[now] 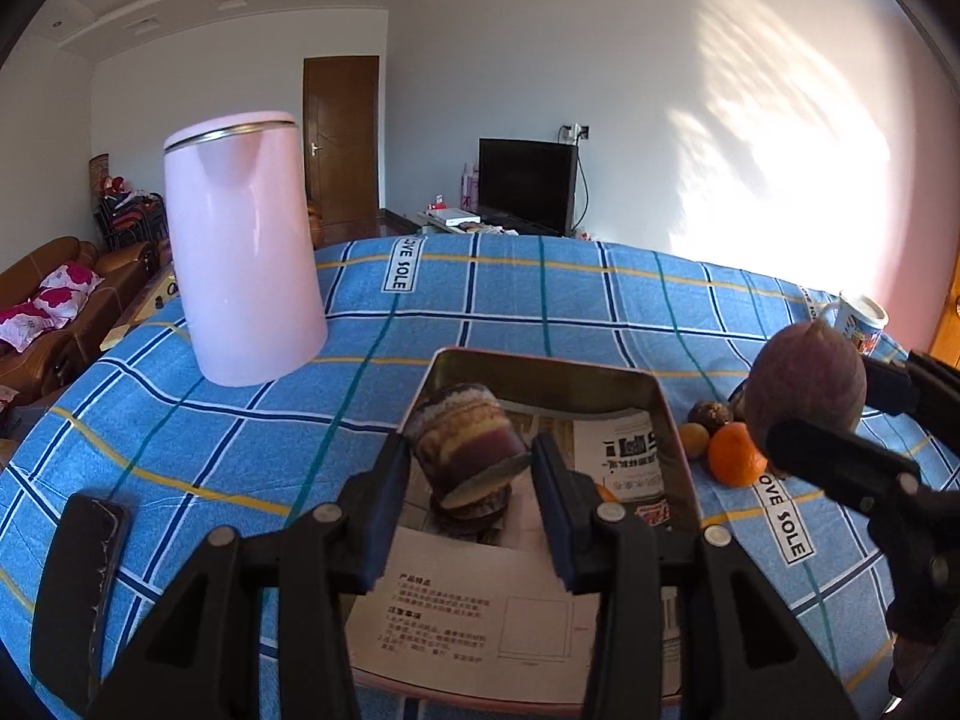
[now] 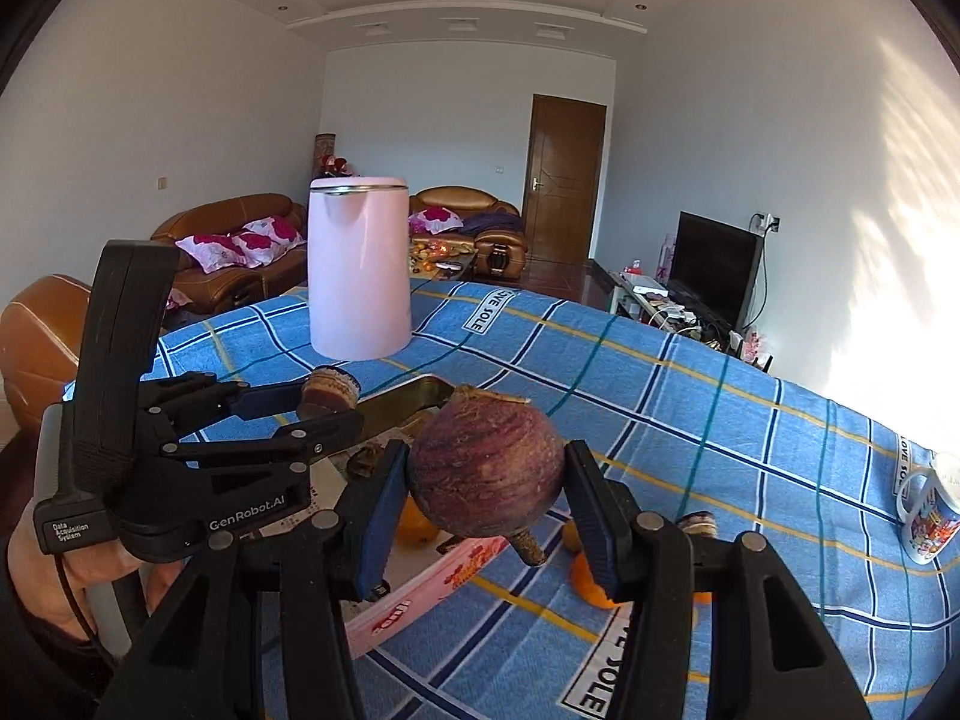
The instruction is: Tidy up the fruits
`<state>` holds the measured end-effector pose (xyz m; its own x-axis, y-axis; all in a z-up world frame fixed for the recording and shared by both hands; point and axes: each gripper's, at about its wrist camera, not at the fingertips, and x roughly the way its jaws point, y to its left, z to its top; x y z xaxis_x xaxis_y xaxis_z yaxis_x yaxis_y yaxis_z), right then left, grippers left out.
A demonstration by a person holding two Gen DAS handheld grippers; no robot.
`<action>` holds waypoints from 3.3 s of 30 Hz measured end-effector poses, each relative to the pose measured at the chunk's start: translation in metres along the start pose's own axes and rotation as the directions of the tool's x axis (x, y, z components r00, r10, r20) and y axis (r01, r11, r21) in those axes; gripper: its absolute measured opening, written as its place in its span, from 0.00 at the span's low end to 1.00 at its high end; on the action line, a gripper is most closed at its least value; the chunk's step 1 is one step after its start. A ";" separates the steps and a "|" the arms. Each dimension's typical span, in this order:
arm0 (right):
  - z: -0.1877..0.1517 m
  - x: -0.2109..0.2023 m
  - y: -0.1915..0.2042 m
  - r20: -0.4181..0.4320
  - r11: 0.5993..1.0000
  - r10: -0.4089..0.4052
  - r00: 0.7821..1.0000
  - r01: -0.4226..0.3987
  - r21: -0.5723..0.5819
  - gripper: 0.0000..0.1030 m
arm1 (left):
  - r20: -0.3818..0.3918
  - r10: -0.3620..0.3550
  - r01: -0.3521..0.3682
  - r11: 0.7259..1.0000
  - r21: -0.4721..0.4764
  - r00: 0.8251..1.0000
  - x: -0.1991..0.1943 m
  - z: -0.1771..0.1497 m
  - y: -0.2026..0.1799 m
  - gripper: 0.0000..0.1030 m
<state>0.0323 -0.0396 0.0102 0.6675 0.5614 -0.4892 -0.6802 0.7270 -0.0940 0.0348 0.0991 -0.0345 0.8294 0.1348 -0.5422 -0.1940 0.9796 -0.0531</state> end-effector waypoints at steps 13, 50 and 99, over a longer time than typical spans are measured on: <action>-0.022 0.059 0.036 -0.159 0.995 0.065 0.985 -0.077 -0.069 0.53 | -0.050 0.030 -0.029 1.000 0.005 0.998 0.008 -0.010 0.011 0.43; -0.075 0.049 -0.122 -0.363 0.969 -0.098 0.927 0.172 0.178 0.42 | -0.035 -0.108 0.112 0.983 0.146 0.994 0.017 0.011 -0.110 0.77; -0.079 -0.009 -0.141 -0.129 0.949 -0.152 0.980 0.181 0.257 0.27 | -0.123 -0.217 0.240 0.947 0.212 0.968 0.057 0.011 -0.176 0.48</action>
<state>0.0984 -0.1784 -0.0402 0.7183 0.3883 -0.5773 -0.4467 0.8935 0.0451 0.1218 -0.0642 -0.0468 0.7807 -0.1006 -0.6167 0.1262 0.9920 -0.0021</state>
